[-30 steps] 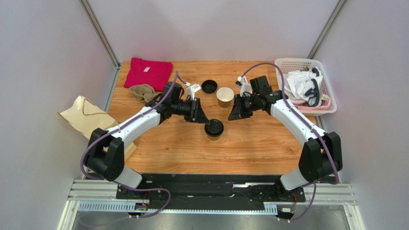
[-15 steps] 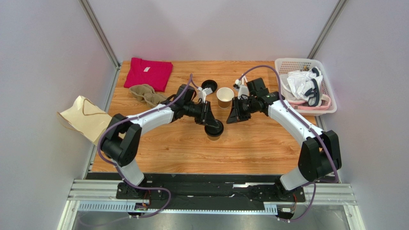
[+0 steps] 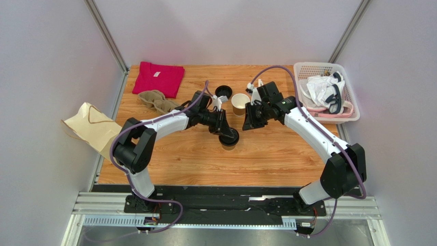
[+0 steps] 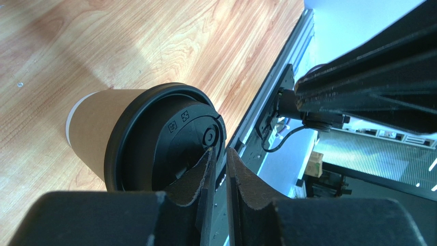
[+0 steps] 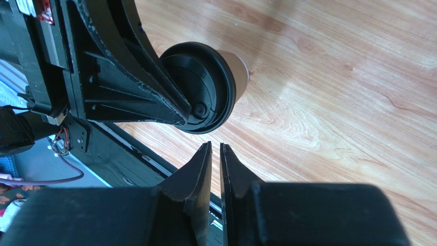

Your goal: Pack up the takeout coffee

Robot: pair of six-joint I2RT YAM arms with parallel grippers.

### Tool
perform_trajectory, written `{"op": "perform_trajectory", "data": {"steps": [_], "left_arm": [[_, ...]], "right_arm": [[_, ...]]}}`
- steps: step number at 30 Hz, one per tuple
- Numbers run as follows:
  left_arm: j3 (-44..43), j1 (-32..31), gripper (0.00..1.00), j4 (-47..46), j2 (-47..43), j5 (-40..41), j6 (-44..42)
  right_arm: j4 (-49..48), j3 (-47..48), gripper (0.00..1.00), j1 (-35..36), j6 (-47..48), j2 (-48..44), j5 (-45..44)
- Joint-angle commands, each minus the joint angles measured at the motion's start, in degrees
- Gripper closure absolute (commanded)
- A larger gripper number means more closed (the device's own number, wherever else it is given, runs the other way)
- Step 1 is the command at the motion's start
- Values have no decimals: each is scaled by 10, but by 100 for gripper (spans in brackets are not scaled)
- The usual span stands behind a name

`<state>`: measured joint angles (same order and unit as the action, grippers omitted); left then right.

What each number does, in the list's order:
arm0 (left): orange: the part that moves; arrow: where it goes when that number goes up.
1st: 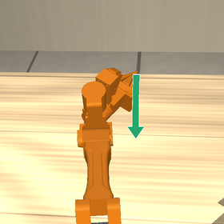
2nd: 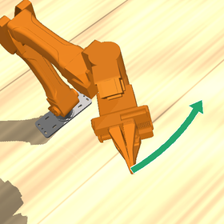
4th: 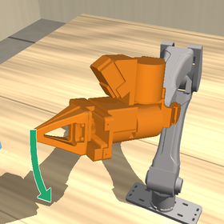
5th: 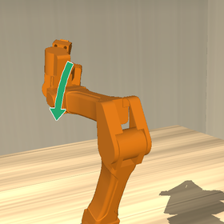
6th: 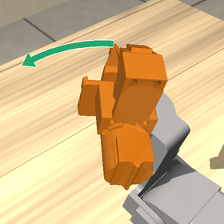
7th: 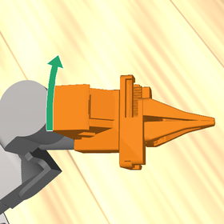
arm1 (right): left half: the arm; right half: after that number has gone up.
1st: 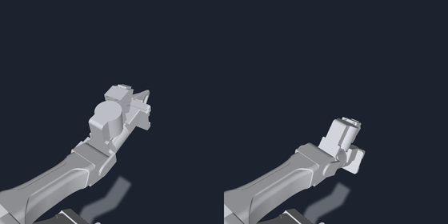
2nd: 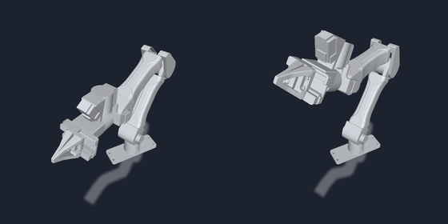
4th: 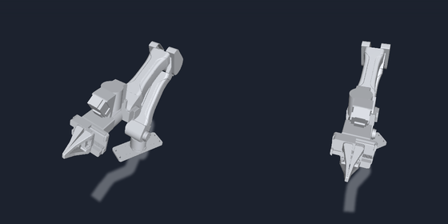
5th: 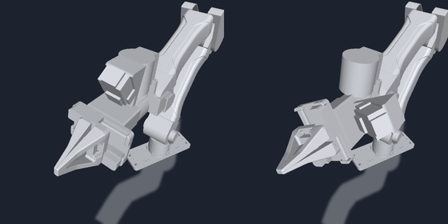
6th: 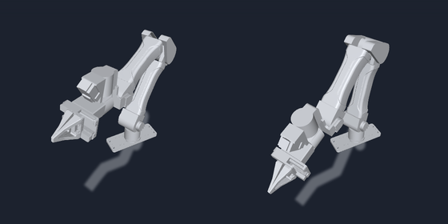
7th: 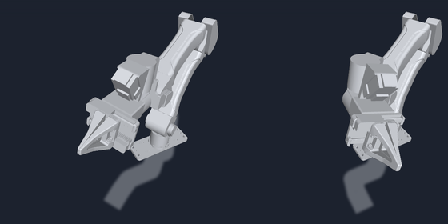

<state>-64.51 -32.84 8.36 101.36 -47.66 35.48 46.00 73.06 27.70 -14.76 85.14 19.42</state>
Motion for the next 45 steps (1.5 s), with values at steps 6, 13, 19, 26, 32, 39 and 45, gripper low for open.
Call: {"op": "perform_trajectory", "data": {"steps": [6,13,19,26,32,39,45], "left_arm": [[-14,5,79,35,14,24,-33],[-12,11,80,48,25,32,-42],[-11,15,80,52,31,36,-41],[-11,15,80,49,28,36,-41],[-11,15,80,51,29,36,-42],[-12,16,80,57,36,42,-45],[-12,17,80,60,40,45,-46]], "right_arm": [[-57,-22,86,6,0,49,0],[-87,-51,88,9,3,100,22],[-46,-9,85,-14,21,46,25],[-39,23,76,-32,-3,-15,62],[-74,-12,76,-27,-15,20,65],[-121,-81,80,-4,-16,87,50],[-87,-46,82,-11,1,85,49]]}}
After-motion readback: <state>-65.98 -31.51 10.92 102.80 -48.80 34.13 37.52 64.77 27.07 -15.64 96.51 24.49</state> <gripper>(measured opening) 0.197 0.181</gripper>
